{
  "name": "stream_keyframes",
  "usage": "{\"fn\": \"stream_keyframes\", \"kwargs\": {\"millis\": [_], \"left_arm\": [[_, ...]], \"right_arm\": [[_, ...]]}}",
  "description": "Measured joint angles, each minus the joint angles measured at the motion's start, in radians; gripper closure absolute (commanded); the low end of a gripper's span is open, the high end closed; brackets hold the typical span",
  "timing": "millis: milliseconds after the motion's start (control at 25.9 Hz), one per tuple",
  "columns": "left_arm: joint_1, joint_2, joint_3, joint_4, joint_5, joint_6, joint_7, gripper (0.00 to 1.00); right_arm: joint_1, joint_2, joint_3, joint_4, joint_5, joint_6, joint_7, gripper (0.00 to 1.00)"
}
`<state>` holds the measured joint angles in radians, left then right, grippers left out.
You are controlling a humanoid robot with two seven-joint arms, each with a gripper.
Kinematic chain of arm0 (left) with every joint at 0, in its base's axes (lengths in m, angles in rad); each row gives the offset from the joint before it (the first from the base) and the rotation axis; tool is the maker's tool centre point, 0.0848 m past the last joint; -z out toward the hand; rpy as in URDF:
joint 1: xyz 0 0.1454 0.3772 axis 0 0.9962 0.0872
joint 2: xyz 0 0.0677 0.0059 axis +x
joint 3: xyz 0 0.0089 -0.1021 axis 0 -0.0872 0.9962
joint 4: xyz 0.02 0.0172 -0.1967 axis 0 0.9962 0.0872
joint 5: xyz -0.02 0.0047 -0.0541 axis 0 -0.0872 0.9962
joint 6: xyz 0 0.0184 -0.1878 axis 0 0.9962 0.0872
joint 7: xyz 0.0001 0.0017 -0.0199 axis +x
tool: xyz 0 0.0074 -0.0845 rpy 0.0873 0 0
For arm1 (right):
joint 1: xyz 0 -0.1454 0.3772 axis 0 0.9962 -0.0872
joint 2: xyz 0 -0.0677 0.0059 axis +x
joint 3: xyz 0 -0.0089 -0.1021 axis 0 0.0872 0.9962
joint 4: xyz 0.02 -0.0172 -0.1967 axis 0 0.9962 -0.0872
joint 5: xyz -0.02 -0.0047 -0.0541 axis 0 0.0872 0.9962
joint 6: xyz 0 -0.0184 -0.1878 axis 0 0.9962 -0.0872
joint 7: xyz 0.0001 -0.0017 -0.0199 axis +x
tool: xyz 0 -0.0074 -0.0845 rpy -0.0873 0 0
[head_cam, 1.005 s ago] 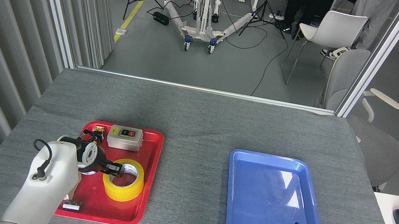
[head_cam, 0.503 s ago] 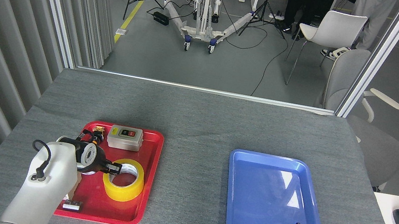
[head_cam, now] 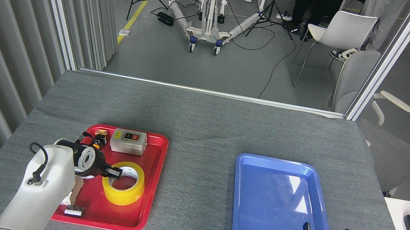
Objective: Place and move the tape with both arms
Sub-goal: 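Lower the left gripper and grasp the yellow tape roll's rim, then lift the tape with the left gripper and carry it toward the blue tray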
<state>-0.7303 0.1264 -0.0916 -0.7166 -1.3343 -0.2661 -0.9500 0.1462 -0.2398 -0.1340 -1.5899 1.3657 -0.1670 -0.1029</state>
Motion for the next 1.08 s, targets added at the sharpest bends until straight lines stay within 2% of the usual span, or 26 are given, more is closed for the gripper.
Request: {"fn": "stream_keyframes", "kwargs": {"millis": [77, 116, 309, 503, 889, 1083], "left_arm": [[0.001, 0.001, 0.003, -0.003, 0.001, -0.009, 0.009, 0.92], [0.002, 0.001, 0.005, -0.005, 0.001, -0.012, 0.015, 0.95], [0.015, 0.003, 0.024, -0.010, 0.014, -0.014, 0.041, 0.95], [0.033, 0.008, 0.043, -0.026, 0.054, -0.033, 0.063, 1.00], [0.067, 0.032, 0.098, -0.038, 0.131, -0.180, 0.181, 1.00], [0.073, 0.041, 0.105, -0.028, 0.247, -0.223, 0.188, 1.00]], "right_arm": [[-0.008, 0.001, 0.000, 0.002, -0.002, 0.000, 0.001, 0.00], [-0.010, 0.002, -0.001, 0.002, -0.002, 0.000, 0.001, 0.00], [-0.013, 0.001, 0.000, 0.005, -0.004, 0.002, 0.002, 0.00], [-0.024, 0.002, 0.000, 0.002, -0.003, 0.002, 0.006, 0.00], [-0.102, -0.004, 0.000, 0.005, -0.003, 0.000, 0.007, 0.00], [-0.107, 0.004, 0.003, 0.005, -0.004, 0.000, 0.010, 0.00]]}}
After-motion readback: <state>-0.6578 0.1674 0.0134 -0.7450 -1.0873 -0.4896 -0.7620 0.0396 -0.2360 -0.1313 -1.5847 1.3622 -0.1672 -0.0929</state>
